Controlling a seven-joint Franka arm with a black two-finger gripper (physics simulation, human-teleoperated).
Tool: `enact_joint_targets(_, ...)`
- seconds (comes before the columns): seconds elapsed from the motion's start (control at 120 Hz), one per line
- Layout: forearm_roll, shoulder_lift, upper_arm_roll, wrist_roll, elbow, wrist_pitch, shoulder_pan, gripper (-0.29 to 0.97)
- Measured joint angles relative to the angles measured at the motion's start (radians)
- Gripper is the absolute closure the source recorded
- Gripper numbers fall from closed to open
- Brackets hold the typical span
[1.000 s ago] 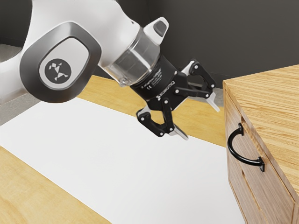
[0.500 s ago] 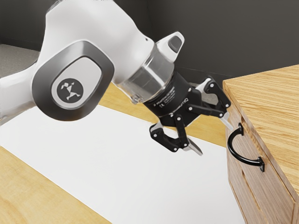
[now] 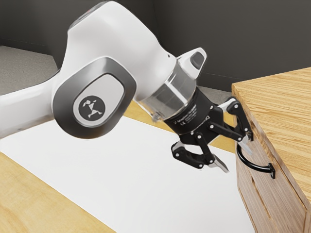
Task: Pull the drawer handle with one arm to open the drawer
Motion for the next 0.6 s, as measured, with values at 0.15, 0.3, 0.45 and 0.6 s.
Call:
enact_joint_targets(0.15,-0.003,0.0,0.007,0.003,-0.005,0.002,-0.002,0.46)
enact_joint_targets(0.3,-0.004,-0.002,0.014,0.004,-0.012,0.002,-0.01,0.52)
enact_joint_targets(0.45,-0.006,-0.006,0.025,0.005,-0.013,0.002,-0.013,0.63)
enact_joint_targets(0.6,-0.005,-0.016,0.035,0.006,-0.02,-0.001,-0.012,0.73)
